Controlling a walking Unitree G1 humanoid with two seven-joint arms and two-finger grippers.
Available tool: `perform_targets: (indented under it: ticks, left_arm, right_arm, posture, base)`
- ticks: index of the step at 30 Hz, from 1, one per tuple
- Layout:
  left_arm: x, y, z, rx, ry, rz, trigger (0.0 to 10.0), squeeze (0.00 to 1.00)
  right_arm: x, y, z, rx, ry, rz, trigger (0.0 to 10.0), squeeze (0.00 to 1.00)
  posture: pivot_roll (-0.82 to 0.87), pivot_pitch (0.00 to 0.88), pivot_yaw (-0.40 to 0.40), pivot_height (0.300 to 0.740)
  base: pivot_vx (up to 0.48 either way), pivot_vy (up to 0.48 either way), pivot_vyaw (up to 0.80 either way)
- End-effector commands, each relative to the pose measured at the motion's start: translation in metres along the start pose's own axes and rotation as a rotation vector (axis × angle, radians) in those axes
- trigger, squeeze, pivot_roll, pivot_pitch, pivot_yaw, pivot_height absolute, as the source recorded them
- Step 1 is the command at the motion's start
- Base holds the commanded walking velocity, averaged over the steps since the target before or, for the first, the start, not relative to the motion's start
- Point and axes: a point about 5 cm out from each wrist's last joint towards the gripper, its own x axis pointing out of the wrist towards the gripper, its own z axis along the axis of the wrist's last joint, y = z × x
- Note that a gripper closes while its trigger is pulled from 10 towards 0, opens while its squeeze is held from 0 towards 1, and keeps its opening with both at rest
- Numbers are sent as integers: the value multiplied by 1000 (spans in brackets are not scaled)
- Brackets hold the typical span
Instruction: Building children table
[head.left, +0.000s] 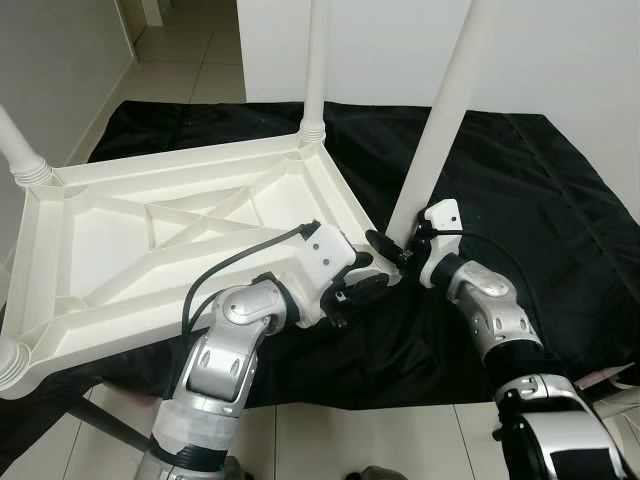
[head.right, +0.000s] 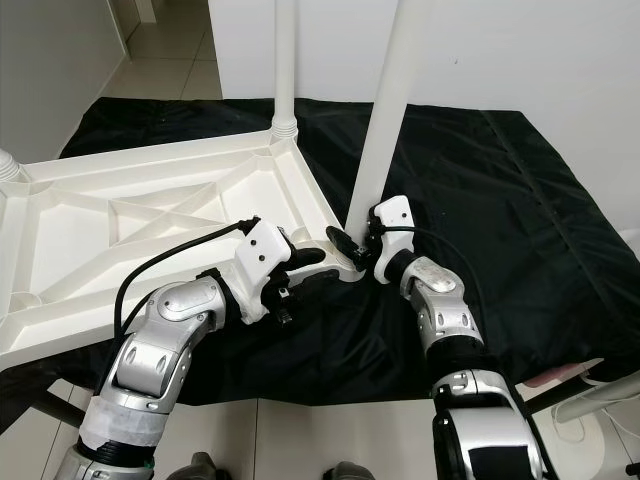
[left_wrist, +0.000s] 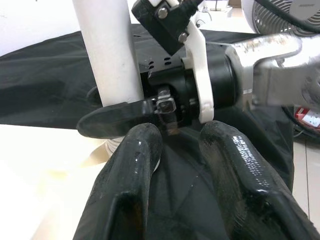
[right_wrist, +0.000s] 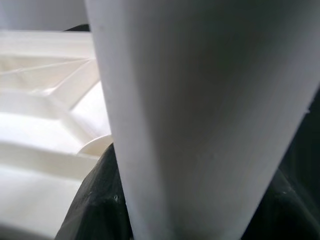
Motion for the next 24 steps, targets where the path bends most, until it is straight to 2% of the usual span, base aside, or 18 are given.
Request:
perform_targets:
  ticks: [1, 4, 5, 7, 8, 9, 12, 13, 15, 17, 23, 24]
  left_arm:
    - [-1, 5, 1, 4, 0, 150, 10000, 0]
    - [-1, 5, 1, 2, 1, 148, 10000, 0]
    - [-1, 5, 1, 2, 1, 148, 10000, 0]
    - [0, 5, 0, 2, 2, 146, 10000, 0]
    - [0, 5, 0, 2, 2, 146, 10000, 0]
    - [0, 4, 0, 1, 2, 143, 10000, 0]
    - [0, 4, 0, 1, 3, 142, 10000, 0]
    - [0, 4, 0, 1, 3, 141, 10000, 0]
    - [0, 3, 0, 1, 2, 139, 10000, 0]
    - [1, 3, 0, 1, 1, 138, 10000, 0]
    - [1, 2, 0, 2, 1, 134, 10000, 0]
    - [1, 2, 0, 2, 2, 134, 10000, 0]
  right_arm:
    - [-2, 4, -15, 31, 78, -50, 10000, 0]
    - [-1, 19, -14, 70, 67, -201, 10000, 0]
    - [-1, 19, -14, 70, 67, -201, 10000, 0]
    - [-2, 26, -14, 80, 63, -301, 10000, 0]
    - [-2, 26, -14, 80, 63, -301, 10000, 0]
    - [-4, 30, -15, 97, 74, -422, 10000, 0]
    - [-4, 31, -16, 105, 79, -458, 10000, 0]
    - [-4, 38, -15, 128, 72, -511, 10000, 0]
    - [3, 60, -11, 168, 51, -501, 10000, 0]
    - [4, 66, -9, 177, 50, -498, 10000, 0]
    - [0, 59, -1, 168, 17, -493, 10000, 24]
    - [-1, 59, 0, 176, 8, -496, 10000, 612]
  posture:
    - [-28, 0, -30, 740]
    - [-31, 0, -31, 740]
    - [-31, 0, -31, 740]
    - [-32, 0, -33, 740]
    - [-32, 0, -33, 740]
    - [-32, 0, -33, 740]
    - [-32, 0, -33, 740]
    - [-31, 0, -35, 740]
    - [-29, 0, -37, 740]
    - [-29, 0, -37, 740]
    - [-30, 0, -38, 740]
    - [-30, 0, -38, 740]
  base:
    - [0, 0, 0]
    - [0, 0, 0]
    - [0, 0, 0]
    - [0, 0, 0]
    - [0, 0, 0]
    - [0, 0, 0]
    - [0, 0, 0]
    - [0, 0, 0]
    - [0, 0, 0]
    - [0, 0, 0]
    - [0, 0, 0]
    - [0, 0, 0]
